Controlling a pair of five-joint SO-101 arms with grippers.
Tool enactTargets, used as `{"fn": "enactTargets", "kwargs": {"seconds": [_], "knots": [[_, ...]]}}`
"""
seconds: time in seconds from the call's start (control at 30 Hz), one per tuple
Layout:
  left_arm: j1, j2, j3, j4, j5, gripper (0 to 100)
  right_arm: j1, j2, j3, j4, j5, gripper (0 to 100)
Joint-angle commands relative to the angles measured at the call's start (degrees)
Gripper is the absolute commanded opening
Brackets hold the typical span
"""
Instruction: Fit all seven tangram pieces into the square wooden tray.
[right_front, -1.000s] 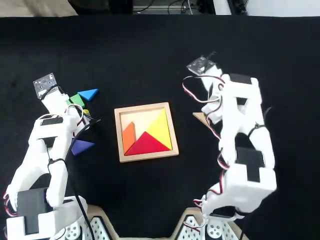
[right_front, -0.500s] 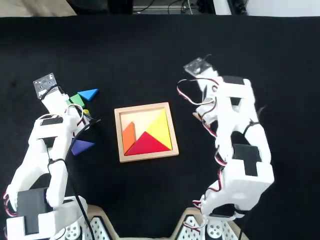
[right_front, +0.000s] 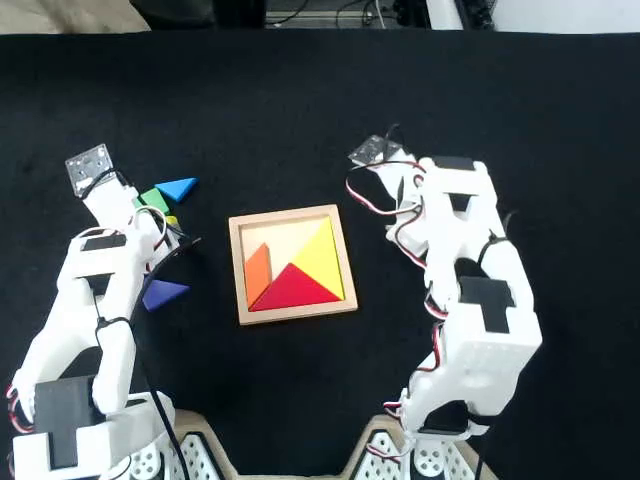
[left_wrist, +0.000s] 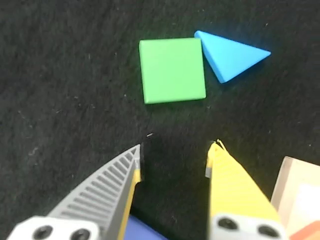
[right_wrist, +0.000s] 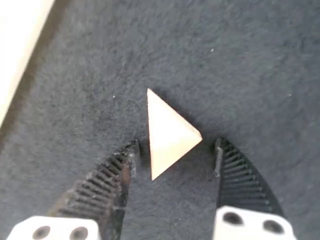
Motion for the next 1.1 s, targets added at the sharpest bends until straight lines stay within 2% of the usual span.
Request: {"fn": "enactTargets", "kwargs": {"seconds": [0.0,0.27,0.53,1.07], "knots": [[0.5,-1.7,-0.3,-1.1,-0.3,22,-0.8,-0.1,-3.6,-0.8,1.0,24.4],[0.5,-1.7,-0.3,-1.1,-0.3,22,-1.1,0.2,-5.1,-0.9,1.4,24.3],[0.5,-1.7,-0.3,-1.1,-0.3,22,-4.6,0.3,-6.4,-0.9,1.0,24.3],[0.5,-1.7,-0.3,-1.1,-0.3,22,-0.8,2.1,-6.4,-0.4,1.2,24.3]]}}
